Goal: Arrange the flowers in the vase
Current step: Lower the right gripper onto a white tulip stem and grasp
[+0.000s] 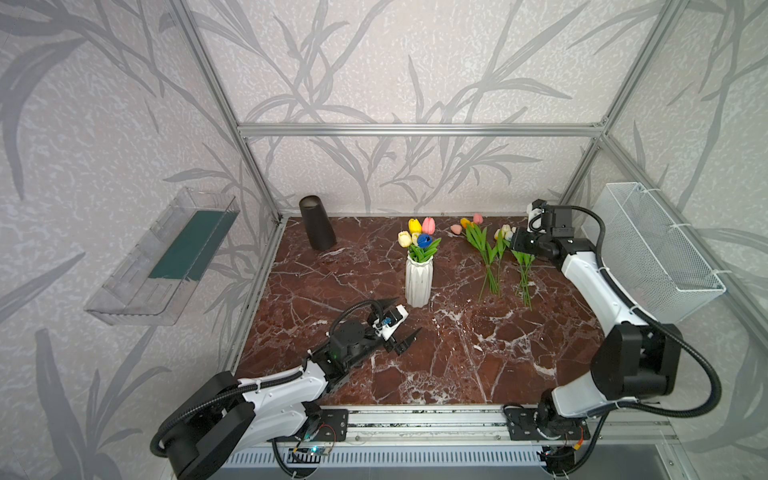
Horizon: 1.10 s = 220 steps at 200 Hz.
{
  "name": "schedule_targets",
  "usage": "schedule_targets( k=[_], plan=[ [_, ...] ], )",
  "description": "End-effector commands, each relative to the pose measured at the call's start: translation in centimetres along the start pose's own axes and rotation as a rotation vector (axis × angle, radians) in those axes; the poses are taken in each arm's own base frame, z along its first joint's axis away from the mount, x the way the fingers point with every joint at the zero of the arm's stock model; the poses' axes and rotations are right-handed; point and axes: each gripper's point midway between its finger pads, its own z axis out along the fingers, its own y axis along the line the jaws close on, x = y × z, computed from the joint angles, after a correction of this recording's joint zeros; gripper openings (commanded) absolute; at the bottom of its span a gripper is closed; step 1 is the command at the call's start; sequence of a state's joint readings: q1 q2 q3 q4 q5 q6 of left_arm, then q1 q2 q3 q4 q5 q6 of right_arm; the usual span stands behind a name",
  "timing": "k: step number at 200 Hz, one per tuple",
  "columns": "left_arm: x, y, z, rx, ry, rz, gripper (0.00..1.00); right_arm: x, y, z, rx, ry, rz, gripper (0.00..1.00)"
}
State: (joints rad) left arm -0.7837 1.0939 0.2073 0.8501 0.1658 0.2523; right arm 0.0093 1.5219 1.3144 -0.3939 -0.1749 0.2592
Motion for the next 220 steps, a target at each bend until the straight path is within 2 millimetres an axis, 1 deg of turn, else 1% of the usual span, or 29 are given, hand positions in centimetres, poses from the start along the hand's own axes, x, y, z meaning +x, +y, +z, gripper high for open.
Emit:
schedule_targets(
  k=[1, 10, 15, 20, 31, 38, 40, 43, 50, 62, 75, 100, 115, 140, 168, 178, 205, 220],
  plan=[
    [-1.1, 0.0, 0.1, 0.003, -0.037, 0.013, 0.99, -0.8, 0.9, -0.4, -0.045, -0.051, -0.007, 0.00],
    [-1.1, -0.1, 0.1, 0.009, -0.039, 0.007, 0.99, -0.1, 0.2, 0.5, -0.014, -0.014, 0.001, 0.00],
    [-1.2, -0.1, 0.1, 0.011, -0.040, 0.004, 0.99, 0.2, -0.2, 1.2, 0.004, 0.015, 0.001, 0.02],
    [-1.2, -0.1, 0.1, 0.010, -0.040, 0.002, 0.99, 0.8, -0.6, 2.0, 0.020, 0.050, 0.001, 0.06],
    [-1.0, -0.1, 0.2, 0.010, -0.034, 0.004, 0.99, 1.7, -1.6, 3.7, 0.059, 0.107, 0.004, 0.20],
    [-0.9, -0.1, 0.3, 0.011, -0.030, 0.008, 0.99, 2.2, -2.3, 4.7, 0.085, 0.135, 0.006, 0.24],
    [-0.9, -0.1, 0.4, 0.011, -0.031, 0.009, 0.99, 2.1, -2.3, 4.7, 0.089, 0.135, 0.005, 0.25],
    [-0.9, -0.1, 0.4, 0.011, -0.032, 0.010, 0.99, 2.7, -2.8, 5.8, 0.102, 0.161, 0.004, 0.25],
    [-0.9, -0.2, 0.3, 0.013, -0.034, 0.010, 0.99, 3.1, -3.6, 6.8, 0.136, 0.184, -0.003, 0.27],
    [-1.0, -0.2, 0.2, 0.015, -0.036, 0.007, 0.99, 3.7, -5.4, 7.8, 0.223, 0.222, -0.017, 0.30],
    [-1.0, -0.1, 0.2, 0.012, -0.032, 0.011, 0.99, 4.2, -7.2, 8.8, 0.302, 0.255, -0.020, 0.31],
    [-0.9, 0.0, 0.2, 0.008, -0.027, 0.014, 0.99, 5.5, -7.7, 11.4, 0.281, 0.327, -0.025, 0.32],
    [-0.8, -0.1, 0.3, 0.013, -0.024, 0.014, 0.99, 6.2, -8.8, 11.9, 0.335, 0.388, -0.032, 0.35],
    [-0.7, -0.1, 0.3, 0.012, -0.020, 0.015, 0.99, 6.9, -11.0, 12.8, 0.403, 0.428, -0.025, 0.36],
    [-0.7, -0.1, 0.4, 0.009, -0.016, 0.016, 0.99, 7.1, -12.4, 13.0, 0.443, 0.422, -0.032, 0.33],
    [-0.7, -0.1, 0.4, 0.012, -0.016, 0.016, 0.99, 7.5, -12.8, 13.2, 0.446, 0.431, -0.024, 0.32],
    [-0.7, -0.1, 0.4, 0.013, -0.016, 0.015, 0.99, 8.5, -13.9, 13.2, 0.481, 0.474, -0.017, 0.27],
    [-0.6, -0.1, 0.5, 0.010, -0.015, 0.016, 0.99, 9.0, -14.1, 13.4, 0.473, 0.483, -0.006, 0.22]
  ],
)
